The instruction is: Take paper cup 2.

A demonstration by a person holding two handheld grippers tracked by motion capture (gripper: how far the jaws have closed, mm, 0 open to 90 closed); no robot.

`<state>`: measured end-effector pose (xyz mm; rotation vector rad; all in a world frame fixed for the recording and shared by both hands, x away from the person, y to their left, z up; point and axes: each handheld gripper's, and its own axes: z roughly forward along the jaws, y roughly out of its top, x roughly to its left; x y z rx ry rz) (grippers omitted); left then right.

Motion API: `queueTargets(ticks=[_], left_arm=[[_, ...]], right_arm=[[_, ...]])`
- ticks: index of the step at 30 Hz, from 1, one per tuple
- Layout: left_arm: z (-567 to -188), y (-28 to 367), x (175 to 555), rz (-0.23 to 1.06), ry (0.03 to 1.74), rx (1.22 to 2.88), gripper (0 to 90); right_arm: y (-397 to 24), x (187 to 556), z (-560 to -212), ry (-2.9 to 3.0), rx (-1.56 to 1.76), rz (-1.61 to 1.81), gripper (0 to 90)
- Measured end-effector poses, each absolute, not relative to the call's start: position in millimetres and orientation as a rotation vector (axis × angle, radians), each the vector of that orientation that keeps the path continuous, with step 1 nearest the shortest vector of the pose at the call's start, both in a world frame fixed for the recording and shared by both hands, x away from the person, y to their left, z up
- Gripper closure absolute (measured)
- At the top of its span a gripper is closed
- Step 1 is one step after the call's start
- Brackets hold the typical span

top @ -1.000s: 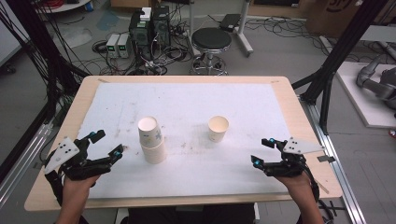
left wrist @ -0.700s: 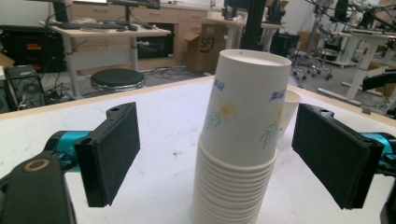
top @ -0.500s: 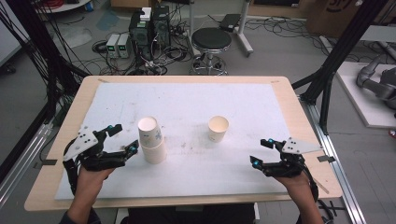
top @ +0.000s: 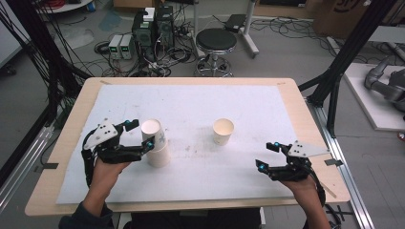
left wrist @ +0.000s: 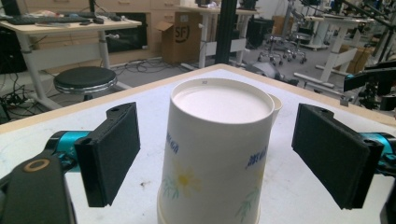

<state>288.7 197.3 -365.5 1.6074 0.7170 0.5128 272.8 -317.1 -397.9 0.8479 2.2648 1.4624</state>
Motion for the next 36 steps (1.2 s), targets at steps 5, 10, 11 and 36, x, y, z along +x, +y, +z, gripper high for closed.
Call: queueTargets(ticks=[5, 10, 11, 36], left_arm=[[-369, 192, 298, 0.495, 0.725, 1.629, 19.9], [-369, 190, 300, 0.476, 0.717, 1.637, 27.7], [-369, 190, 301, 0.468, 0.711, 1.638, 30.5], [-354, 192, 302, 0.455, 0.714, 1.619, 33.6]], right_arm=[[-318, 272, -398, 2.265, 0.853, 1.465, 21.9], [-320, 272, -398, 2.26, 0.854, 1.462, 21.9], [-320, 272, -398, 2.262, 0.854, 1.462, 22.0], [-319, 271, -397, 2.262, 0.849, 1.462, 22.0]])
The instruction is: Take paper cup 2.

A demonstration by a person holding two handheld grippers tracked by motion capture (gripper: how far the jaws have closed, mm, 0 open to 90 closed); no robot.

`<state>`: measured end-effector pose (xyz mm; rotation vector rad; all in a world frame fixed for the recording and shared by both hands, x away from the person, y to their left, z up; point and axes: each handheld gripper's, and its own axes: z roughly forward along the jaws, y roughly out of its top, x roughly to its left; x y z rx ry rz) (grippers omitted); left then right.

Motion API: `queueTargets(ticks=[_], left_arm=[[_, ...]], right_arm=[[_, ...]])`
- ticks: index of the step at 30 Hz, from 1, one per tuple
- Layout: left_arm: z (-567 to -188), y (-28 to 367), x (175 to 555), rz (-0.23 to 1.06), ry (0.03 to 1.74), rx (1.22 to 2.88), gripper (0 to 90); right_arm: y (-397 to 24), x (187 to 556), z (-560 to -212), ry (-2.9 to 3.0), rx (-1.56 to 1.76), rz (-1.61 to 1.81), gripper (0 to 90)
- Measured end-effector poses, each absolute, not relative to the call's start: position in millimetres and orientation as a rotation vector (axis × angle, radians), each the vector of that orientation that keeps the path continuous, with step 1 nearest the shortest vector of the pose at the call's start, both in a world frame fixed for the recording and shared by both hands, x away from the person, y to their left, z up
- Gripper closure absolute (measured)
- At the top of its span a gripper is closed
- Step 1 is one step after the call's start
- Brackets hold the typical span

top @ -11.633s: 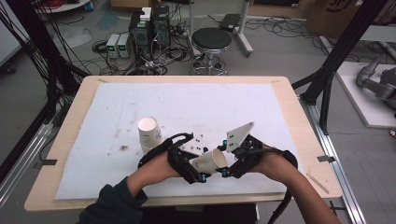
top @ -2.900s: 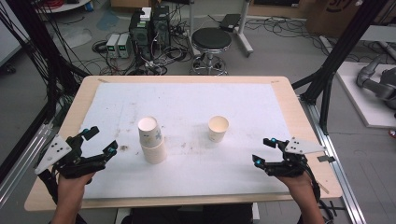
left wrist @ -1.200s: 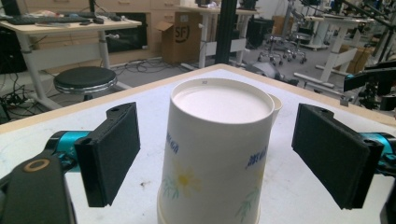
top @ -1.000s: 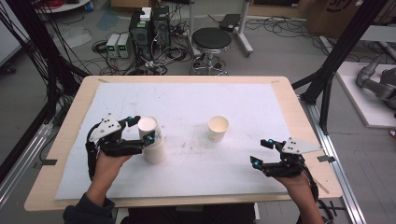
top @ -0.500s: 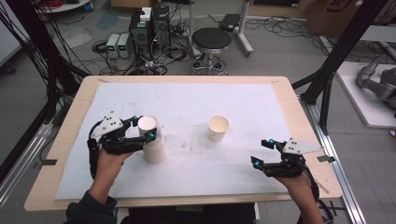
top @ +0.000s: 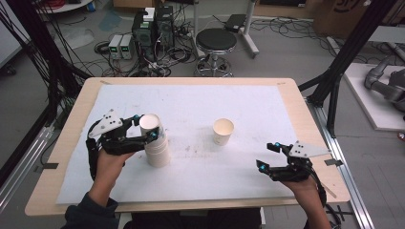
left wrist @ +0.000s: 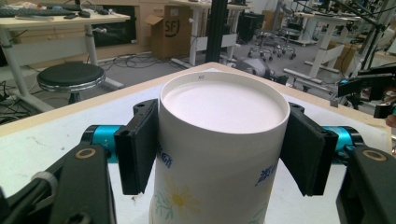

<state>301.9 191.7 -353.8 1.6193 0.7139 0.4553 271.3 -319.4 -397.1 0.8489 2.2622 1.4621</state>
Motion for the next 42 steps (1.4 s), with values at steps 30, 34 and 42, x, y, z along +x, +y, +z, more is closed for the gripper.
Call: queueTargets(ticks=[30, 34, 42], left_arm=[[-357.0, 192.5, 301.3, 0.459, 0.712, 1.581, 32.9], [-355.8, 191.3, 300.7, 0.47, 0.706, 1.574, 32.9], [-348.7, 191.3, 299.1, 0.479, 0.693, 1.555, 33.0]], right_arm=[[-319.8, 270.8, -396.3, 2.268, 0.856, 1.463, 22.0], [-319.8, 270.5, -396.3, 2.269, 0.855, 1.462, 22.1], [-319.5, 270.6, -396.3, 2.27, 0.856, 1.463, 22.1]])
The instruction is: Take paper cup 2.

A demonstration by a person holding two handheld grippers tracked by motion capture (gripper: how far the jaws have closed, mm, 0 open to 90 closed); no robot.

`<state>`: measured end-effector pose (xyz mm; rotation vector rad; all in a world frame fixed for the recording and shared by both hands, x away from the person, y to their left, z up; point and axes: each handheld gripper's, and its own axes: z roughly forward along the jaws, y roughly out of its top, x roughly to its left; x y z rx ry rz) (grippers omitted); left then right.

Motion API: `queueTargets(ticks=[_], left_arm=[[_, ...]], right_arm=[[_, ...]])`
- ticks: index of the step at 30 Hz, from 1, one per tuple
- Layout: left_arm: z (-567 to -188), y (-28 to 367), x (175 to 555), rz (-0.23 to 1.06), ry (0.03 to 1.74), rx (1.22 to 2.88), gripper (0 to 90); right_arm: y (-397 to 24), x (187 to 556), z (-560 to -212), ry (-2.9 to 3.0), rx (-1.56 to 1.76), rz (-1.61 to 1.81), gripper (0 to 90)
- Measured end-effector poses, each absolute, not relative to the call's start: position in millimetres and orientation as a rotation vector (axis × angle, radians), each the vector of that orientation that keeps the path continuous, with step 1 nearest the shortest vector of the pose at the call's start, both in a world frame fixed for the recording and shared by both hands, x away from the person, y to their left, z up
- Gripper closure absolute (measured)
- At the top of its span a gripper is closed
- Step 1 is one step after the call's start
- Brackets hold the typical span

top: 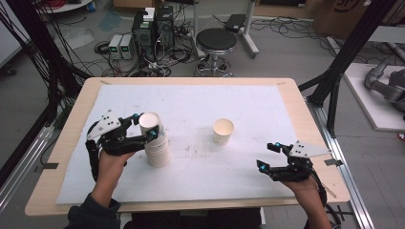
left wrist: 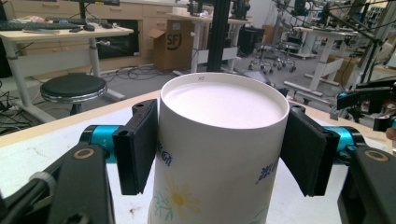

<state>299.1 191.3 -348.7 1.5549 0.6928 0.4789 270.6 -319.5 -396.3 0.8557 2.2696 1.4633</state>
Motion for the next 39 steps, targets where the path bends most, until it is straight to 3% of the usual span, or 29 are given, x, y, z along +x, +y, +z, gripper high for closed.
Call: queueTargets(ticks=[21, 39], left_arm=[[-284, 185, 287, 0.466, 0.604, 1.511, 34.0], [-305, 143, 280, 0.338, 0.528, 1.559, 34.1]], right_arm=[[-318, 271, -396, 2.267, 0.857, 1.464, 22.0], [-316, 273, -394, 2.269, 0.832, 1.462, 22.1]])
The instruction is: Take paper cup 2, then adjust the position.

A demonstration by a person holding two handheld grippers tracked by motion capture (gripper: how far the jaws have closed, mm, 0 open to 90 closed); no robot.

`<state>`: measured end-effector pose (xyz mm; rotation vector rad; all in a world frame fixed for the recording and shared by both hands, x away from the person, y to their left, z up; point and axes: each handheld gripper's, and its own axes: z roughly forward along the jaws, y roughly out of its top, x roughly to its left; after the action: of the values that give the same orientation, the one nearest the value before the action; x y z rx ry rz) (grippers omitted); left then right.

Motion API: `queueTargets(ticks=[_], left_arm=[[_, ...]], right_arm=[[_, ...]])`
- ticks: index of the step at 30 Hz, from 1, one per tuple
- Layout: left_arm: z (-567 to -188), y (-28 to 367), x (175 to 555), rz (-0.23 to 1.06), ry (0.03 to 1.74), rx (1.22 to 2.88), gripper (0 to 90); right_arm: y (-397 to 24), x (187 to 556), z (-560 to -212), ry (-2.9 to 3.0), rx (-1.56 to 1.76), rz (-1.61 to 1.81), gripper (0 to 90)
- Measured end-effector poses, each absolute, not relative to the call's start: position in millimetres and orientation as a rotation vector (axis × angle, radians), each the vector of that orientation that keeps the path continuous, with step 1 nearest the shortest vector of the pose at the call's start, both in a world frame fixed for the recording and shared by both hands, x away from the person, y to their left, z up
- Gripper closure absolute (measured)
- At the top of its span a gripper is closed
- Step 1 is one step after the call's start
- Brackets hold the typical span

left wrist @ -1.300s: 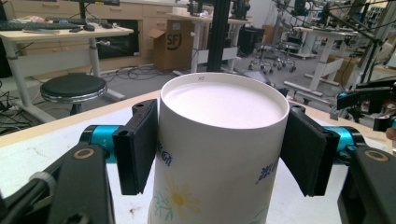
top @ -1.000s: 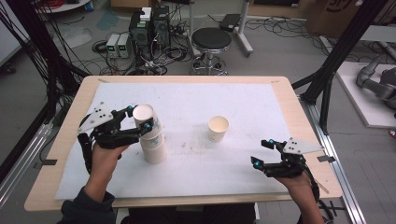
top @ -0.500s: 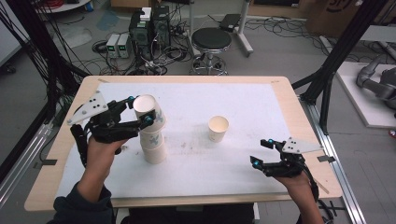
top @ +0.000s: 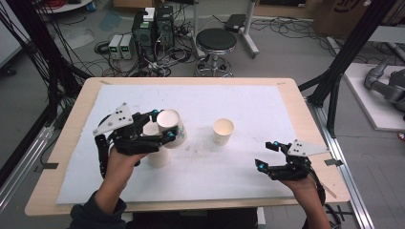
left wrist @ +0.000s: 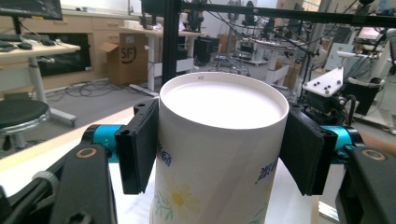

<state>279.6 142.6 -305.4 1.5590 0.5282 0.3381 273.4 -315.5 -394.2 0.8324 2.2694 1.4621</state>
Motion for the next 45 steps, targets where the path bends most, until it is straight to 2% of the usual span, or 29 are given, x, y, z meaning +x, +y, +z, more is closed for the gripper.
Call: queueTargets(ticks=[16, 45], left_arm=[[-325, 114, 278, 0.25, 0.466, 1.604, 34.1], [-357, 85, 272, 0.098, 0.365, 1.648, 34.4]], right_arm=[[-306, 273, -385, 2.277, 0.783, 1.555, 21.7], [-226, 276, -378, 2.485, 0.463, 1.724, 19.9]])
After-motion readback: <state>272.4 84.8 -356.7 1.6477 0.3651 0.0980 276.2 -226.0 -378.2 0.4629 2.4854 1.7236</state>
